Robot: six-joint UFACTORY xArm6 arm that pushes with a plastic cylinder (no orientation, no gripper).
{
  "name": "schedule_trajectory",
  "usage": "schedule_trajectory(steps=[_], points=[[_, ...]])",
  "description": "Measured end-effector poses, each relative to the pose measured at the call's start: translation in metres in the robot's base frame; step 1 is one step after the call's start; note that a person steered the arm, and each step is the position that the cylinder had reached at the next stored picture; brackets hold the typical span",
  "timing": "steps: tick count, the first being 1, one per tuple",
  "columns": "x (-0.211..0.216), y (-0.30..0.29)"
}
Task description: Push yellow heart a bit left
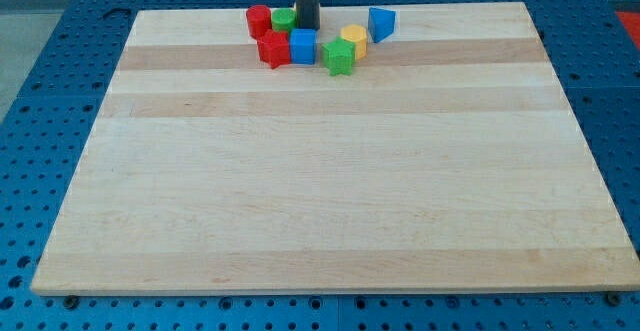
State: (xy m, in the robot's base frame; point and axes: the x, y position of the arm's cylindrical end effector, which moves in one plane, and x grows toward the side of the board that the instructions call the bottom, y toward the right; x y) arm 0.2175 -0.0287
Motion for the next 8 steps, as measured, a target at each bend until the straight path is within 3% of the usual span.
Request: schedule_trajectory(steps=[3, 8], points=[[-0.012, 0.051], [-0.025, 0.04]])
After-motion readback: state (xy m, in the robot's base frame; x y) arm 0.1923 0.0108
